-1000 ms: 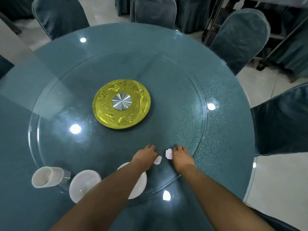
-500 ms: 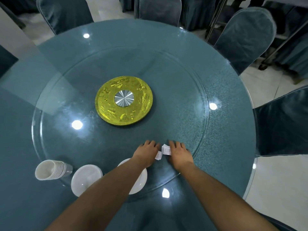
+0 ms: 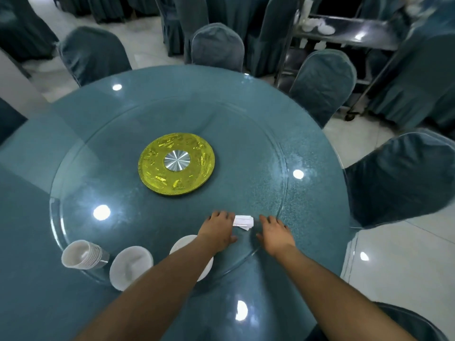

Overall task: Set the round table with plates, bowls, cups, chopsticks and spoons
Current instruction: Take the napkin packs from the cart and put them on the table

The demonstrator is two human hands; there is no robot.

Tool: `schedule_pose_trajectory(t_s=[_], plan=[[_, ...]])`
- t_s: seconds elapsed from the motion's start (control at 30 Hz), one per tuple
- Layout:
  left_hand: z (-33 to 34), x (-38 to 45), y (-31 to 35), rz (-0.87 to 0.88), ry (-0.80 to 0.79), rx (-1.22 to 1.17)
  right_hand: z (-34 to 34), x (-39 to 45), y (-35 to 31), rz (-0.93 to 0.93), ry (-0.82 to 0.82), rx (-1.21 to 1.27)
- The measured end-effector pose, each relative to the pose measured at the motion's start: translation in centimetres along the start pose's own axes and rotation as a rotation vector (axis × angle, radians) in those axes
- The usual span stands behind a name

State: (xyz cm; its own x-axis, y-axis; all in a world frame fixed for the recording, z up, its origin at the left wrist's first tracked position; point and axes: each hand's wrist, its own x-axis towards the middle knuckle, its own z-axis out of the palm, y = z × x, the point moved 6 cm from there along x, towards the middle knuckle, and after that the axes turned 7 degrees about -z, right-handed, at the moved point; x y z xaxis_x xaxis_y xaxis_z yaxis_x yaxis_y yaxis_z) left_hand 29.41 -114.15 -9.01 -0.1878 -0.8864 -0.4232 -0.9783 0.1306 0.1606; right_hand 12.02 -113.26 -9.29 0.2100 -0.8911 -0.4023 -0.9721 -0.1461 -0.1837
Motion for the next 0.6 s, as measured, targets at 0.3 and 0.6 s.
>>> schedule_pose_trajectory(t_s=[0.3,0.6], plan=[[1.4,-4.0,10.8,0.217,-0.021,-0.054,1.8,-12.2,6.9,0.301,0.044,0.164],[2.7,-11.1,27.9,0.47,-0.088,0.083,3.6,-29.7,17.2,0.612,0.202,0.266]])
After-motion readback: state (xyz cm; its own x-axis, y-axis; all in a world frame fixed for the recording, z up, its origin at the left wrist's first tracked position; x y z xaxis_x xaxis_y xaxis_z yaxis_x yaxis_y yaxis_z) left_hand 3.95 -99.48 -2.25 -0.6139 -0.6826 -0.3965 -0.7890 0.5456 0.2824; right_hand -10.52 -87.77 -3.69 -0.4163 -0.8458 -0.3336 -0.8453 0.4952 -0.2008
